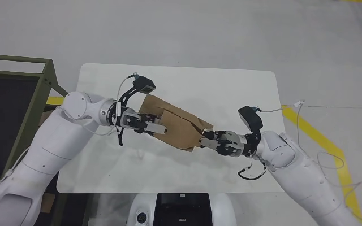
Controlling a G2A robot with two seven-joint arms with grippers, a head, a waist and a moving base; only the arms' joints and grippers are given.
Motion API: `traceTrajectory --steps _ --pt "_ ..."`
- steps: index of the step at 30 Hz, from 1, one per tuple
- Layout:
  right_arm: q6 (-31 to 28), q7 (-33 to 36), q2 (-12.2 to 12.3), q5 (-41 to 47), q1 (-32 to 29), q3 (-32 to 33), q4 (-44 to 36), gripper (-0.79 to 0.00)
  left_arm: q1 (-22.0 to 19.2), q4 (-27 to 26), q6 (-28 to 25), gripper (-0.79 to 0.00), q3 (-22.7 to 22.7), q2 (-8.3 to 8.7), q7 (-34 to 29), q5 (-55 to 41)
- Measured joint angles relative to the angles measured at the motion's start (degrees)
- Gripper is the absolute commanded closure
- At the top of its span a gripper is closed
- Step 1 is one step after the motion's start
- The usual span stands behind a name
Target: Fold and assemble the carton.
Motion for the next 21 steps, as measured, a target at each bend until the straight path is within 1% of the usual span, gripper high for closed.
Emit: traceTrajectory --steps 4,12,16,17,18,21 --pt "0.0 0.43 -0.05 0.35 0.19 0.08 0.08 0.0 0.47 -0.02 0.3 -0.323 -0.82 -0.42 -0.3 1.51" --pt "0.0 0.82 -0.16 0.55 0.16 0.23 0.23 0.0 1.04 -0.15 0.69 -0.259 -1.34 -0.92 -0.69 3.92" --pt "0.0 1.2 -0.22 0.77 0.2 0.17 0.25 0.0 1.18 -0.19 0.54 -0.182 -1.14 -1.13 -0.53 4.84" --pt "0.0 1.28 -0.24 0.83 0.22 0.16 0.28 0.0 1.18 -0.21 0.51 -0.071 -1.09 -1.16 -0.5 4.98" --pt "0.0 1.34 -0.25 0.89 0.23 0.15 0.31 0.0 1.18 -0.22 0.47 0.0 -1.05 -1.19 -0.46 5.12" --pt "0.0 1.43 -0.29 1.01 0.22 0.24 0.36 0.0 1.19 -0.27 0.39 0.0 -0.92 -1.27 -0.38 5.47"
